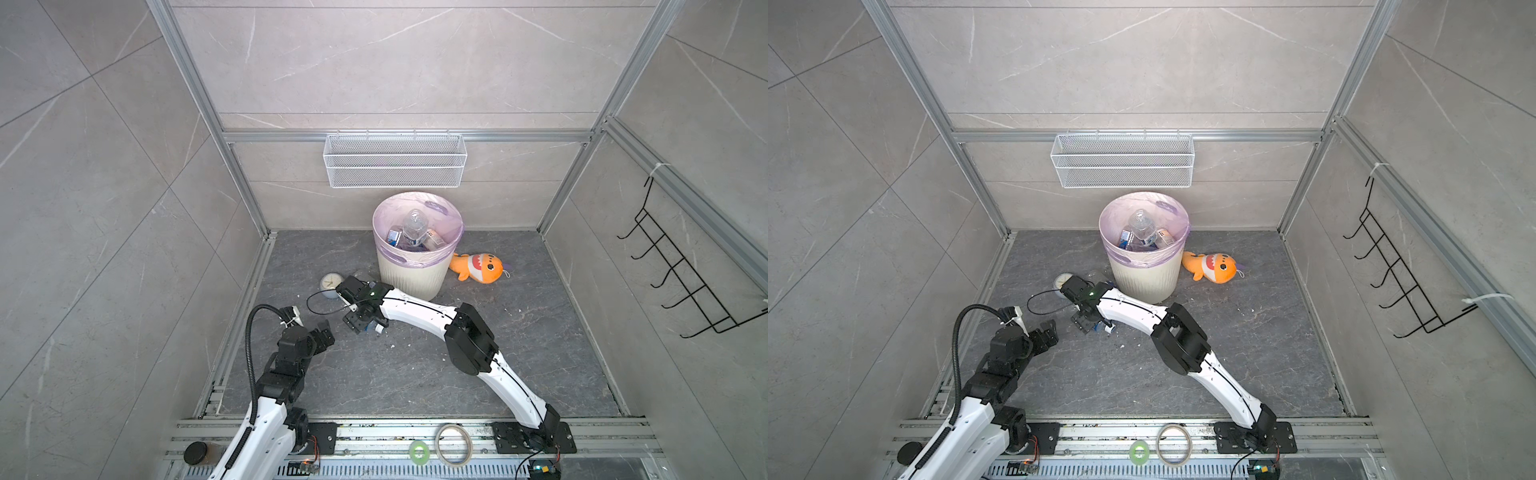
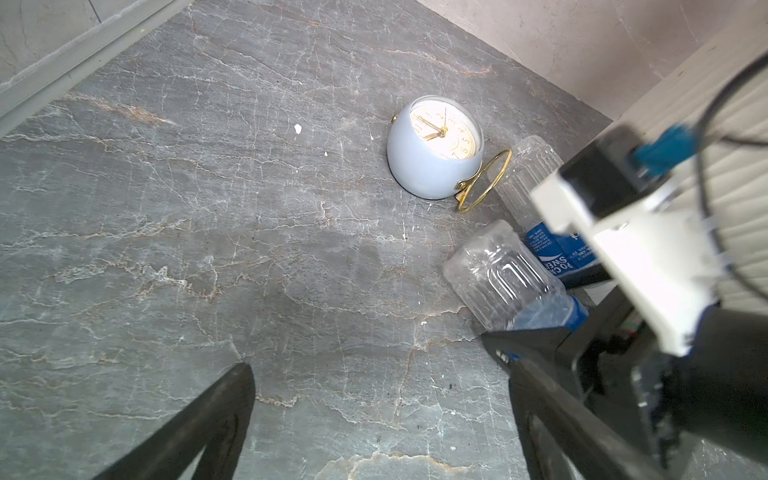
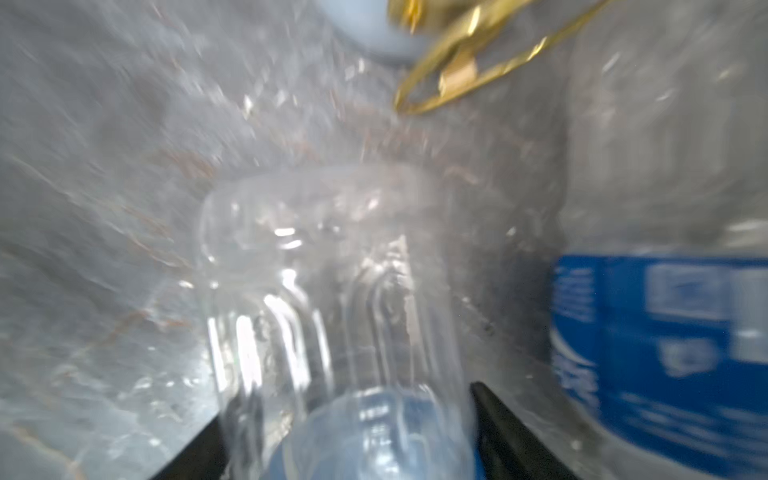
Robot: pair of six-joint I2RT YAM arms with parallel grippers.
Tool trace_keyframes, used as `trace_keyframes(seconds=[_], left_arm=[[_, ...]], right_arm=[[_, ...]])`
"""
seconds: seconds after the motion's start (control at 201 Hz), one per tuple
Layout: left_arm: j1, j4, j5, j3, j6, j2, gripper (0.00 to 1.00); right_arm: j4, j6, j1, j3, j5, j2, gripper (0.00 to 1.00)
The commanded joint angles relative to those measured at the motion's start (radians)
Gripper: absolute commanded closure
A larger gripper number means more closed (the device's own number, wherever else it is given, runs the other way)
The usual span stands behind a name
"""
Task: Throw the plastic bottles in the bin
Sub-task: 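Close the right gripper on a blue-labelled bottle and lift it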
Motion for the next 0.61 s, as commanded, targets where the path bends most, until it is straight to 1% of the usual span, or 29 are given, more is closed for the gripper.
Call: trace_keyframes(seconds=[0.0, 0.05, 0.154, 0.209, 0.413, 0.602], left_arm=[[0.006, 0.044, 0.012, 0.004, -0.007, 0.011, 0.03], [0.006, 0.046, 0.013, 0.003, -0.006, 0.021, 0.03], [0.006, 0.055, 0.023, 0.009, -0.004, 0.038, 0.02], [0.006, 0.057, 0.026, 0.009, -0.002, 0.042, 0.02], [0.006, 0.078, 0.057, 0.002, 0.012, 0.046, 0.02], [0.006, 0.137, 0.152, 0.003, 0.046, 0.093, 0.01]], right_arm=[[0.018, 0.014, 0.003, -0.069, -0.017, -0.053, 0.26], [0.033, 0.017, 0.005, -0.1, -0.017, -0.069, 0.28], [0.085, 0.029, 0.007, -0.192, -0.015, -0.127, 0.39], [0.116, 0.037, 0.009, -0.245, -0.015, -0.165, 0.41], [0.24, 0.076, 0.025, -0.485, 0.007, -0.348, 0.43], [0.344, 0.127, 0.057, -0.74, 0.052, -0.561, 0.44]])
